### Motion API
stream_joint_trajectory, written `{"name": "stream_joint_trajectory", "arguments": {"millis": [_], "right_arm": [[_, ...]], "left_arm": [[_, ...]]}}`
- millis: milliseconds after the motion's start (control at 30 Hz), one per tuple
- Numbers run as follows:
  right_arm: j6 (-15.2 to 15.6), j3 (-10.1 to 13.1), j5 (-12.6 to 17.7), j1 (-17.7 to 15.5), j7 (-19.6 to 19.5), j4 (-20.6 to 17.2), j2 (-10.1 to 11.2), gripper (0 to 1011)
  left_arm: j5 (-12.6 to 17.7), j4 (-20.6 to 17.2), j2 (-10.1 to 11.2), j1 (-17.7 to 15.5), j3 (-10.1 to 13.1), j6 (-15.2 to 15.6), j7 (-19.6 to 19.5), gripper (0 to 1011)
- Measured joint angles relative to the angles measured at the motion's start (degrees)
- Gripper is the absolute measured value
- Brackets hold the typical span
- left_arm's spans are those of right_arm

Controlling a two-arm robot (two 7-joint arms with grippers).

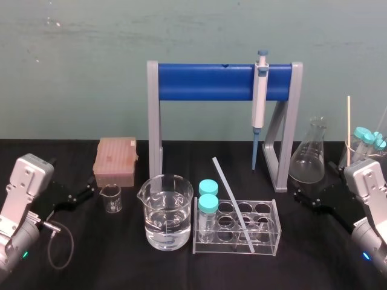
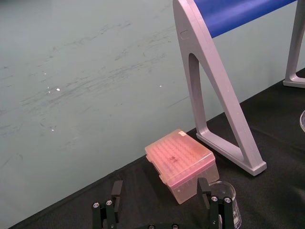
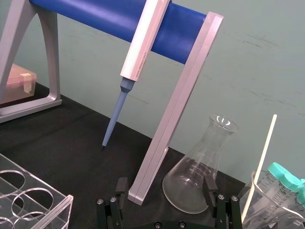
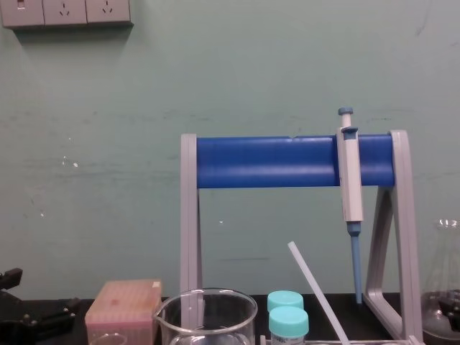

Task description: Pick up the stirring rod with one hand, then place it down.

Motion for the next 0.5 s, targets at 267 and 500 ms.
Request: {"name": "stream_joint_trajectory", "arguments": {"millis": [267, 500], "right_arm": [[0.00, 0.57, 0.20, 0.08, 0.33, 0.16, -0.24, 1002], [1.70, 3.77, 6.97, 0.01, 6.12, -2.15, -0.93, 1002]], "left_arm": [[0.00, 0.00, 0.00, 0.00, 0.00, 0.00, 0.00, 1000], [0.00, 0.00, 0.00, 0.00, 0.00, 0.00, 0.00, 1000]]}}
